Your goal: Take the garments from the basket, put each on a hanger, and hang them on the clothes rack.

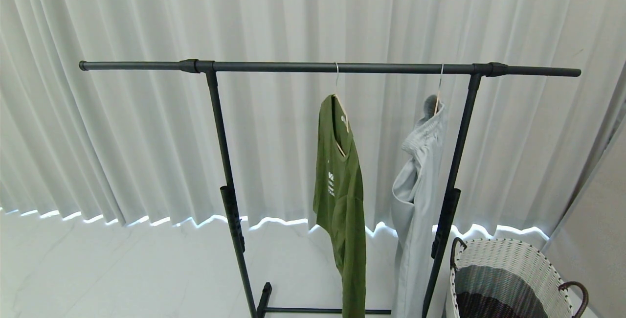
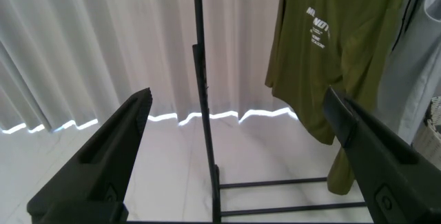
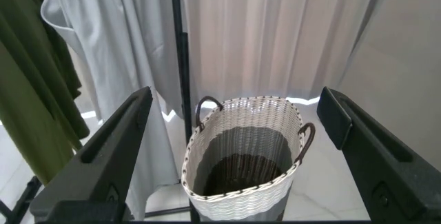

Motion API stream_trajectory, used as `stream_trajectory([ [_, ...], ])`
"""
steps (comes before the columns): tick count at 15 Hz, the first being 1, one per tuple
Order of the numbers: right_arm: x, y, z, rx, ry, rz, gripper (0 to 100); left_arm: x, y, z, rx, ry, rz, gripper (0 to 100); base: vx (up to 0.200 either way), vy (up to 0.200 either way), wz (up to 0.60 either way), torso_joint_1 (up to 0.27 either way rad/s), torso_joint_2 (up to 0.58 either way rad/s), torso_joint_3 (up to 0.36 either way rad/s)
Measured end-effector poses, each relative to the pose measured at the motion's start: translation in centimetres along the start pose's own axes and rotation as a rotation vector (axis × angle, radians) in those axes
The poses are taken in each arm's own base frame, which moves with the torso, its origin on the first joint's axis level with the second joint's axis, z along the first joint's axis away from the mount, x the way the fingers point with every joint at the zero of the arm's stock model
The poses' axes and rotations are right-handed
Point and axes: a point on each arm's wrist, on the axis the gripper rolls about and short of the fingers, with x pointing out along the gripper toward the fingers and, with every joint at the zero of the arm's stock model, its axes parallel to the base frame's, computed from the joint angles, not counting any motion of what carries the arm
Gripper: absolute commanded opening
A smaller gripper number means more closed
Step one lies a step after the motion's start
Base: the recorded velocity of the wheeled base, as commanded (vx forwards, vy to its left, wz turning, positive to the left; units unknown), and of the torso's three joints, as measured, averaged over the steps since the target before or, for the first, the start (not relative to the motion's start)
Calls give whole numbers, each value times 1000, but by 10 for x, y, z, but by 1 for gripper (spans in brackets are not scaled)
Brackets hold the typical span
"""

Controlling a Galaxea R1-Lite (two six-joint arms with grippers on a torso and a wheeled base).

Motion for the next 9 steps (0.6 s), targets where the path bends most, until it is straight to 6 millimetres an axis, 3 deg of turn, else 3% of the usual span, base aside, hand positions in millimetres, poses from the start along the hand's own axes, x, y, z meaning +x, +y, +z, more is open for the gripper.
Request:
stream_trajectory([
  [9, 0, 0, 0, 5, 0, 1, 100, 0, 0, 0, 1, -1, 0, 100, 0, 0, 0, 0, 0, 0],
])
